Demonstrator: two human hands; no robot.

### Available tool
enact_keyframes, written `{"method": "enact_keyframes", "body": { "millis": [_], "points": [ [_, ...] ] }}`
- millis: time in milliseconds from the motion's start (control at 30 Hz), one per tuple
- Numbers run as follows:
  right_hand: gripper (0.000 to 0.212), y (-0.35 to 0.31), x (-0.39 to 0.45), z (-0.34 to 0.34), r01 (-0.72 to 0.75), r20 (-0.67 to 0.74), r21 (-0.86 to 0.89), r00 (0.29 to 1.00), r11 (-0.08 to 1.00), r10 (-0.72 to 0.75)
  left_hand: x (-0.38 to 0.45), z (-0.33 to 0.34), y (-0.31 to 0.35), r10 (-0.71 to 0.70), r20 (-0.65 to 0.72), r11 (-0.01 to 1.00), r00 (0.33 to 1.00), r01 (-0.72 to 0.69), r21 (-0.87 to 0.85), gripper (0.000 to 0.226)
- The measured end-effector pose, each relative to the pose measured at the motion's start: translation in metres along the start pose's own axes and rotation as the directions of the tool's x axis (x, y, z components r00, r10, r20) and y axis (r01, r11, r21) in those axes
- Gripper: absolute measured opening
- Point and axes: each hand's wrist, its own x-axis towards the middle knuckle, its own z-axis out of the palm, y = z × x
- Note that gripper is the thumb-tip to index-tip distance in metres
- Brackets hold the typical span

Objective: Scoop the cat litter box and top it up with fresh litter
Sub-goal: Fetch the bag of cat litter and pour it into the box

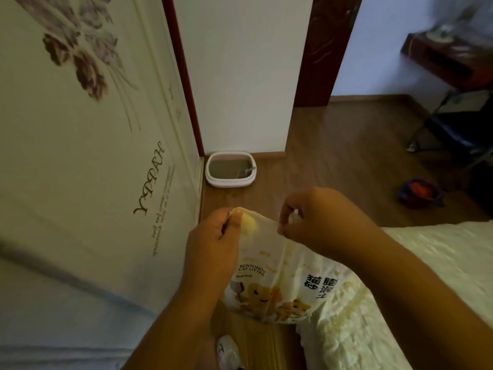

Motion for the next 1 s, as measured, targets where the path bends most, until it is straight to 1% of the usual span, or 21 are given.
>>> {"method": "enact_keyframes", "body": {
  "millis": [167, 267, 367, 467, 600, 767, 1000],
  "points": [
    [0.006, -0.015, 0.059, 0.005, -0.066, -0.005, 0.004, 0.998, 0.998, 0.066, 0.074, -0.008, -0.013, 0.029, 0.057, 0.999, 0.998, -0.028, -0.018, 0.023],
    [0.008, -0.024, 0.092, 0.004, -0.102, 0.032, 0.011, 0.994, 0.995, 0.101, 0.110, -0.015, -0.018, 0.042, 0.084, 0.999, 0.996, -0.042, -0.002, 0.023],
    [0.008, -0.031, 0.128, 0.002, -0.119, 0.056, 0.016, 0.991, 0.993, 0.118, 0.144, -0.019, -0.023, 0.052, 0.079, 0.999, 0.996, -0.053, 0.001, 0.025],
    [0.007, -0.034, 0.164, 0.001, -0.097, 0.023, 0.022, 0.995, 0.995, 0.096, 0.180, -0.023, -0.027, 0.057, 0.047, 0.998, 0.997, -0.058, 0.020, 0.030],
    [0.006, -0.036, 0.215, -0.003, -0.041, -0.005, 0.041, 0.999, 0.998, 0.042, 0.224, -0.026, -0.030, 0.030, 0.021, 0.999, 0.999, -0.031, 0.033, 0.031],
    [0.008, -0.025, 0.284, -0.007, -0.017, 0.019, 0.065, 1.000, 0.998, 0.016, 0.283, -0.017, -0.034, -0.002, -0.004, 0.998, 1.000, 0.002, 0.056, 0.030],
    [0.006, -0.002, 0.378, -0.009, 0.032, 0.116, 0.079, 0.992, 0.996, -0.041, 0.366, 0.009, -0.045, -0.080, -0.006, 0.988, 0.997, 0.080, 0.129, 0.026]
  ]
}}
